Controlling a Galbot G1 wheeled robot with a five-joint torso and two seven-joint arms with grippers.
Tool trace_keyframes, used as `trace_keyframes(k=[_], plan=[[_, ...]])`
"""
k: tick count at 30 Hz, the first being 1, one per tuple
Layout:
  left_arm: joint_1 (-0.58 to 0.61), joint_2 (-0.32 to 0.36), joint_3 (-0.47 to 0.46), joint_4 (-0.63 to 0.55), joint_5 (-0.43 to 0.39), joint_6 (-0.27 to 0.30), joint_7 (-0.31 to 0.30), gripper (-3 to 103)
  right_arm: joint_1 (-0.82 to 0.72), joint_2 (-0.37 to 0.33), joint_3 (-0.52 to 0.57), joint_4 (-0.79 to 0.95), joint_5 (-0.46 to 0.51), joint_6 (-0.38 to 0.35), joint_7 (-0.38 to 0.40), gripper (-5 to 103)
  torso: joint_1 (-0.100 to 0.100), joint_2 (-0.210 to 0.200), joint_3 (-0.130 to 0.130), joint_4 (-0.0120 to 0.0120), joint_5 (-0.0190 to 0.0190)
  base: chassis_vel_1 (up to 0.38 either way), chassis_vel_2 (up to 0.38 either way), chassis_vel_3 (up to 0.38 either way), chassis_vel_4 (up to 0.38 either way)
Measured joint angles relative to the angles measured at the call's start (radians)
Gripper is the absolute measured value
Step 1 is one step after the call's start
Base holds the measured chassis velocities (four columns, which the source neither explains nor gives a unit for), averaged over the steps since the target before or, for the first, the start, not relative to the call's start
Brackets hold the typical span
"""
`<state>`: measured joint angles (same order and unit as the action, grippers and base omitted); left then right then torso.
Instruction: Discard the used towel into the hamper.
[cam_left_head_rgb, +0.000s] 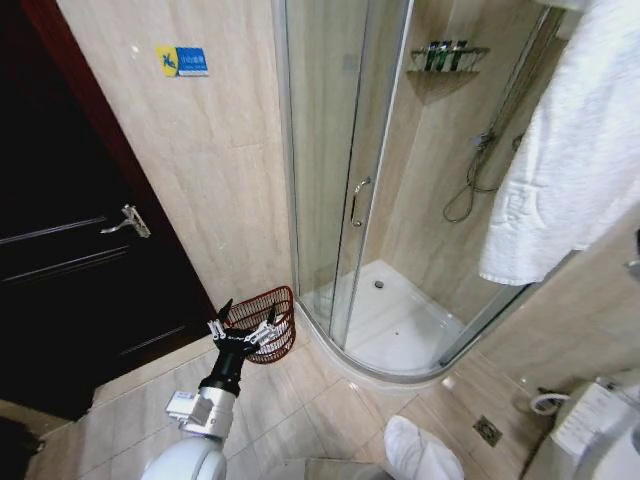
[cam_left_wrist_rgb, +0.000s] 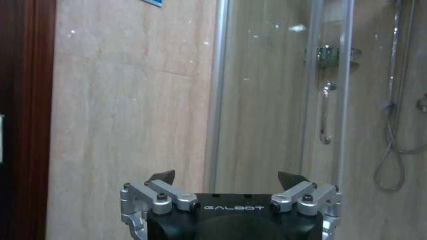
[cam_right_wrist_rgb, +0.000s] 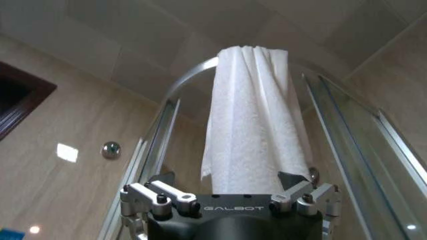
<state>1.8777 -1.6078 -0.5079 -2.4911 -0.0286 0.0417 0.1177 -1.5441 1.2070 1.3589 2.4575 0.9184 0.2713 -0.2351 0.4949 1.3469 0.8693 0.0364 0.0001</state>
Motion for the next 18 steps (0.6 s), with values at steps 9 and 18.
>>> trace_keyframes(k=[9, 18], plan=[[0.0, 0.0, 0.0, 0.0, 0.0, 0.0, 0.0, 100, 0.182, -0.096, -0.038, -0.105, -0.079, -0.057, 0.104, 100, 0.0, 0.0, 0.0, -0.0002, 0.0008, 0.01, 0.014, -0.005, -0.013], [0.0, 0.0, 0.0, 0.0, 0.0, 0.0, 0.0, 100, 0.406, -0.199, -0.088, -0.201, -0.12, -0.134, 0.176, 100, 0.0, 0.0, 0.0, -0.0002, -0.0002, 0.0, 0.0, 0.0, 0.0]])
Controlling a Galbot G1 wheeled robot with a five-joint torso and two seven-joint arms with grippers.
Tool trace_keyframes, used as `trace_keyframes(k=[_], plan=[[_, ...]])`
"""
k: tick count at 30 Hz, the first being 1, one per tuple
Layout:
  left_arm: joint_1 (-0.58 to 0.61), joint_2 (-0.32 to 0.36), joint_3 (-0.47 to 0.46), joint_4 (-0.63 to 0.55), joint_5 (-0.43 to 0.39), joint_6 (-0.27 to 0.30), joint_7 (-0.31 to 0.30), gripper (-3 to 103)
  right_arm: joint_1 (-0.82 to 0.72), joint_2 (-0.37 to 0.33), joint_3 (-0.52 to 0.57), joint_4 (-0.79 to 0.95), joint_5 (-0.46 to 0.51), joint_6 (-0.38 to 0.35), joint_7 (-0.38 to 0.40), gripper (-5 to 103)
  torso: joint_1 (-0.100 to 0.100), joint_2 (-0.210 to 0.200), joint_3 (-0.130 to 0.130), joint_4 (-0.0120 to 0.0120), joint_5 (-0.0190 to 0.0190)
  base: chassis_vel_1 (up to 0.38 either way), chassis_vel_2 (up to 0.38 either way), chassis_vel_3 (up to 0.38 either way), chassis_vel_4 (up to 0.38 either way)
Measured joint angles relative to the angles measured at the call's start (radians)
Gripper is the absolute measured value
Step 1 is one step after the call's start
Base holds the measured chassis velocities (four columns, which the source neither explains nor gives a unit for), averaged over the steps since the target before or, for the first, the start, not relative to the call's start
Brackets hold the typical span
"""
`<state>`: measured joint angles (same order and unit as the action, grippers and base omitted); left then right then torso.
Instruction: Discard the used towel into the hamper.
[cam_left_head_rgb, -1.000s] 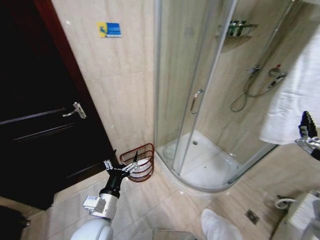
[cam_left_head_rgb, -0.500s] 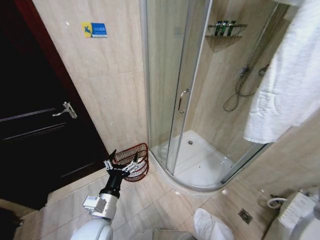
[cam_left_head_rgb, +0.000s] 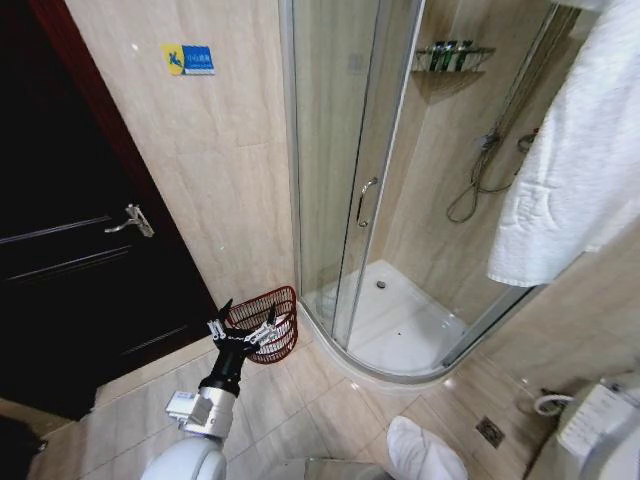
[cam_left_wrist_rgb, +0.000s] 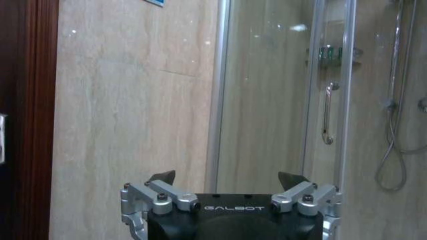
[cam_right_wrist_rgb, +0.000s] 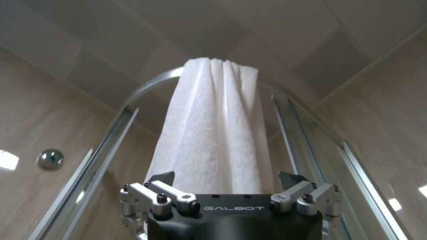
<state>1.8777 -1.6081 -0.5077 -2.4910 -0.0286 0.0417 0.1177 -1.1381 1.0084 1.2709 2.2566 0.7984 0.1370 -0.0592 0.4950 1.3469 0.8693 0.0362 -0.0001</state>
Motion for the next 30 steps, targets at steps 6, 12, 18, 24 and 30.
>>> trace_keyframes(k=[6, 12, 18, 24, 30], plan=[[0.0, 0.0, 0.0, 0.0, 0.0, 0.0, 0.0, 100, 0.16, -0.013, -0.109, -0.161, -0.049, 0.002, -0.014, 100, 0.0, 0.0, 0.0, 0.0003, 0.0006, 0.0, 0.0, 0.0, 0.0], [0.0, 0.0, 0.0, 0.0, 0.0, 0.0, 0.0, 100, 0.286, -0.019, -0.146, -0.219, -0.076, -0.031, 0.002, 100, 0.0, 0.0, 0.0, -0.0001, 0.0001, 0.0, 0.0, 0.0, 0.0], [0.0, 0.0, 0.0, 0.0, 0.0, 0.0, 0.0, 100, 0.448, -0.091, -0.238, -0.21, -0.006, -0.112, 0.031, 100, 0.0, 0.0, 0.0, 0.0002, -0.0005, 0.0, 0.0, 0.0, 0.0], [0.0, 0.0, 0.0, 0.0, 0.0, 0.0, 0.0, 100, 0.535, -0.137, -0.349, -0.225, 0.067, -0.161, 0.025, 100, 0.0, 0.0, 0.0, -0.0001, 0.0002, 0.0, 0.0, 0.0, 0.0], [0.0, 0.0, 0.0, 0.0, 0.0, 0.0, 0.0, 100, 0.574, -0.125, -0.408, -0.265, -0.011, -0.16, 0.031, 100, 0.0, 0.0, 0.0, 0.0002, 0.0002, 0.0, 0.0, 0.0, 0.0]])
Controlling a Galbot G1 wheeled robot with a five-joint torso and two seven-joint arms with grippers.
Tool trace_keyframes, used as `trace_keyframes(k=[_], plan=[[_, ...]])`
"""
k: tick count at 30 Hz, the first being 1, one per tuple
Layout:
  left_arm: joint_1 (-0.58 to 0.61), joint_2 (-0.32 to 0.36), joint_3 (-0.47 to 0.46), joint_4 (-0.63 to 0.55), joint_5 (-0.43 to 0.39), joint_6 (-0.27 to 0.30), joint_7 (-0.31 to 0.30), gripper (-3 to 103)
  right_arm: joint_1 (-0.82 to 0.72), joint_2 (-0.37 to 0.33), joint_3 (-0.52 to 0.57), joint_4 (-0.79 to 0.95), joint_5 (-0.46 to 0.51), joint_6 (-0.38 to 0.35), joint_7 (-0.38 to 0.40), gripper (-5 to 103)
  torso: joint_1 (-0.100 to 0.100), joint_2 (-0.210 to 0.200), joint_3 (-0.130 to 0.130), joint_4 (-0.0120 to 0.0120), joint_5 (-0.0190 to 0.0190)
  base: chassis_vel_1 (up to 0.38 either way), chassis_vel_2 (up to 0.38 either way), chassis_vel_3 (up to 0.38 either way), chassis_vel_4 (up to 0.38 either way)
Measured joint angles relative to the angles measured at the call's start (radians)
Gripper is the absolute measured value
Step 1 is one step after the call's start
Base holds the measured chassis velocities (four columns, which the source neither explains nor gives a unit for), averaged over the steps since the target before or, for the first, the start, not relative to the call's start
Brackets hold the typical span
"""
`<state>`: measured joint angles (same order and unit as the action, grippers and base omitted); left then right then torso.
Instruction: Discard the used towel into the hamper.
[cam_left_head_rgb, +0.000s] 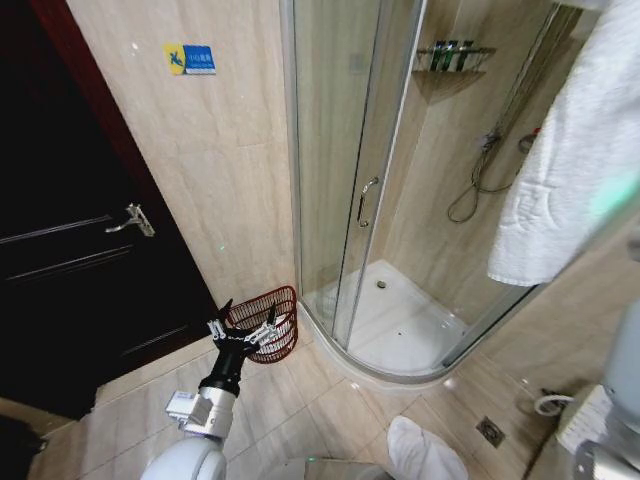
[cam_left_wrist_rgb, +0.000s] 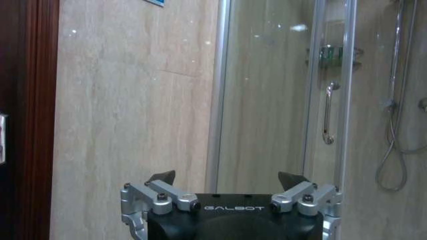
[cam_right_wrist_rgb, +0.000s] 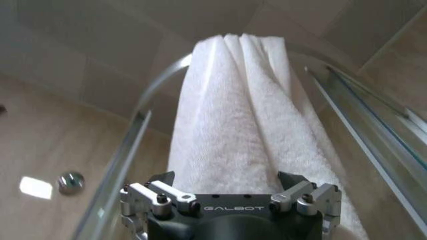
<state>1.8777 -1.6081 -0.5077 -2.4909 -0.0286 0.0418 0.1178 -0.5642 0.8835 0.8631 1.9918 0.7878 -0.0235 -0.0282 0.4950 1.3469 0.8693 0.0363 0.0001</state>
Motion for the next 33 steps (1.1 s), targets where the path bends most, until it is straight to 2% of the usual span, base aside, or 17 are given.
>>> trace_keyframes(k=[5, 6, 8, 13, 18, 21, 22, 24, 25, 33], plan=[[0.0, 0.0, 0.0, 0.0, 0.0, 0.0, 0.0, 100, 0.019, 0.004, -0.012, -0.047, -0.222, 0.022, 0.033, 100, 0.0, 0.0, 0.0, 0.0, 0.0001, 0.0, 0.0, 0.0, 0.0], [0.0, 0.0, 0.0, 0.0, 0.0, 0.0, 0.0, 100, 0.019, 0.004, -0.012, -0.047, -0.222, 0.022, 0.033, 100, 0.0, 0.0, 0.0, 0.0, 0.0001, 0.0, 0.0, 0.0, 0.0], [0.0, 0.0, 0.0, 0.0, 0.0, 0.0, 0.0, 100, 0.024, -0.007, 0.002, -0.068, -0.298, 0.054, 0.041, 100, 0.0, 0.0, 0.0, -0.0001, 0.0, 0.0, 0.0, 0.0, 0.0], [0.0, 0.0, 0.0, 0.0, 0.0, 0.0, 0.0, 100, 0.018, -0.04, 0.045, -0.079, -0.343, 0.046, 0.058, 100, 0.0, 0.0, 0.0, -0.0004, 0.0001, 0.0, 0.0, 0.0, 0.0], [0.0, 0.0, 0.0, 0.0, 0.0, 0.0, 0.0, 100, 0.016, -0.081, 0.061, -0.09, -0.257, -0.009, 0.076, 100, 0.0, 0.0, 0.0, -0.0004, 0.0, 0.0, 0.0, 0.0, 0.0], [0.0, 0.0, 0.0, 0.0, 0.0, 0.0, 0.0, 100, 0.02, -0.111, 0.041, -0.086, -0.097, -0.079, 0.079, 100, 0.0, 0.0, 0.0, -0.0002, 0.0001, 0.0, 0.0, 0.0, 0.0], [0.0, 0.0, 0.0, 0.0, 0.0, 0.0, 0.0, 100, 0.02, -0.111, 0.041, -0.086, -0.097, -0.079, 0.079, 100, 0.0, 0.0, 0.0, -0.0002, 0.0001, 0.0, 0.0, 0.0, 0.0], [0.0, 0.0, 0.0, 0.0, 0.0, 0.0, 0.0, 100, 0.031, -0.122, 0.01, -0.058, 0.003, -0.119, 0.083, 100, 0.0, 0.0, 0.0, -0.0001, -0.0002, 0.0, 0.0, 0.0, 0.0], [0.0, 0.0, 0.0, 0.0, 0.0, 0.0, 0.0, 100, 0.036, -0.125, -0.002, -0.047, 0.024, -0.128, 0.085, 100, 0.0, 0.0, 0.0, -0.0001, -0.0003, 0.0, 0.0, 0.0, 0.0], [0.0, 0.0, 0.0, 0.0, 0.0, 0.0, 0.0, 100, 0.063, -0.139, -0.1, 0.02, 0.061, -0.155, 0.099, 100, 0.0, 0.0, 0.0, -0.0001, -0.0003, 0.0, 0.0, 0.0, 0.0]])
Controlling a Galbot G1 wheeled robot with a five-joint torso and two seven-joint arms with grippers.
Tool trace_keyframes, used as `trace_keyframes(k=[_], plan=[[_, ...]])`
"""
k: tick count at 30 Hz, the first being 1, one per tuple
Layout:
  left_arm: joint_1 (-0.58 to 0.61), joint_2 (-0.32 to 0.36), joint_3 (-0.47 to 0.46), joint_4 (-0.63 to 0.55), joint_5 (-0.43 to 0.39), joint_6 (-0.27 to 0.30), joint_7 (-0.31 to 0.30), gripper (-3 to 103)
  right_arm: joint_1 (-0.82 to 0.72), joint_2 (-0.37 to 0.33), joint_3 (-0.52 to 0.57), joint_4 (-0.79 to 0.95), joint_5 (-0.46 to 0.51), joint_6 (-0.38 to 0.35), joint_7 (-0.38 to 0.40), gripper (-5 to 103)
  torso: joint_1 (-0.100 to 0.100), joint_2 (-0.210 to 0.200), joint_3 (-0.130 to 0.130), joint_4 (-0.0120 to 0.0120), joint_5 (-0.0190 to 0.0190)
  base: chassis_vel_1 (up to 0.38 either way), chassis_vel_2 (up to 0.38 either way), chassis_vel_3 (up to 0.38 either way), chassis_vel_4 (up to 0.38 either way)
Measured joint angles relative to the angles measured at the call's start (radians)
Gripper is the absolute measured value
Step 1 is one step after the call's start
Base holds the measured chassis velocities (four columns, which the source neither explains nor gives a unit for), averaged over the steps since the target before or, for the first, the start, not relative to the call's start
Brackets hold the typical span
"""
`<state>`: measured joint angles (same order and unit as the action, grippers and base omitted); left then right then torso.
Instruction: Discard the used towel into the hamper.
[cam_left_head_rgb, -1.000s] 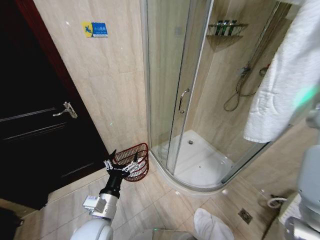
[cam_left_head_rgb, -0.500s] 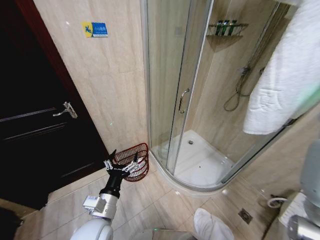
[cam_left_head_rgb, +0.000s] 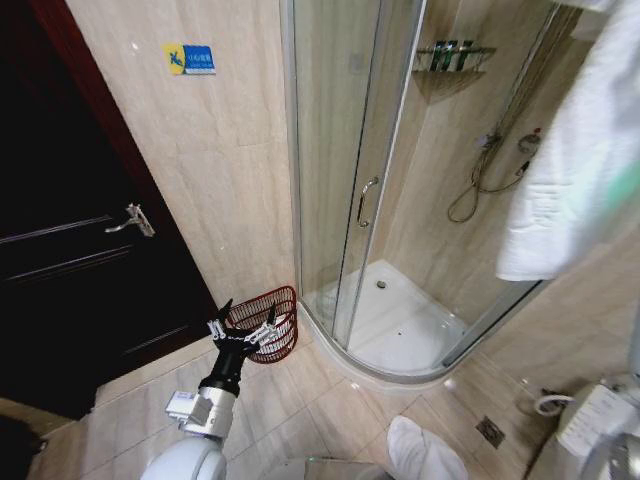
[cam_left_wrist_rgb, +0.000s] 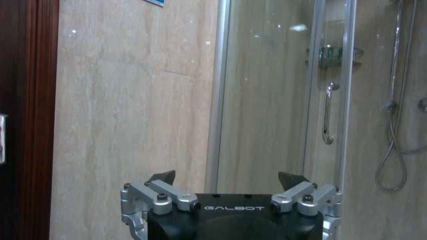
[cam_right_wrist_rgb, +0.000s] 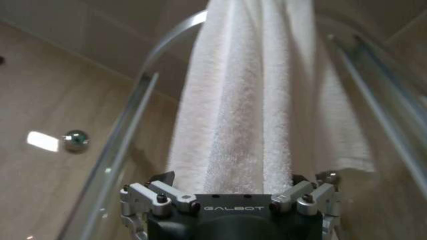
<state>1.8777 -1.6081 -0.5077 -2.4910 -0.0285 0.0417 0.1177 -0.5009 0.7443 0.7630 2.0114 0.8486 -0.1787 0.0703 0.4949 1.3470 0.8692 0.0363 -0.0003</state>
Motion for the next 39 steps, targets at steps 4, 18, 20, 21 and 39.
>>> trace_keyframes(k=[4, 18, 20, 21, 39], plan=[[0.0, 0.0, 0.0, 0.0, 0.0, 0.0, 0.0, 100, 0.048, -0.017, -0.072, -0.048, -0.097, 0.022, -0.04, 103, 0.0, 0.0, 0.0, -0.0001, 0.0004, 0.0, 0.0, 0.0, 0.0], [0.0, 0.0, 0.0, 0.0, 0.0, 0.0, 0.0, 100, 0.07, -0.035, -0.088, -0.104, -0.097, 0.031, -0.064, 61, 0.0, 0.0, 0.0, -0.0002, 0.0004, 0.0, 0.0, 0.0, 0.0], [0.0, 0.0, 0.0, 0.0, 0.0, 0.0, 0.0, 100, 0.056, -0.042, -0.073, -0.1, -0.089, 0.031, -0.065, 51, 0.0, 0.0, 0.0, 0.0, 0.0001, 0.0, 0.0, 0.0, 0.0], [0.0, 0.0, 0.0, 0.0, 0.0, 0.0, 0.0, 100, 0.048, -0.046, -0.063, -0.098, -0.083, 0.031, -0.065, 45, 0.0, 0.0, 0.0, 0.0, 0.0001, 0.0, 0.0, 0.0, 0.0], [0.0, 0.0, 0.0, 0.0, 0.0, 0.0, 0.0, 100, -0.058, -0.078, 0.052, -0.04, -0.004, 0.085, -0.061, 8, 0.0, 0.0, 0.0, 0.0, 0.0005, 0.0, 0.0, 0.0, 0.0]])
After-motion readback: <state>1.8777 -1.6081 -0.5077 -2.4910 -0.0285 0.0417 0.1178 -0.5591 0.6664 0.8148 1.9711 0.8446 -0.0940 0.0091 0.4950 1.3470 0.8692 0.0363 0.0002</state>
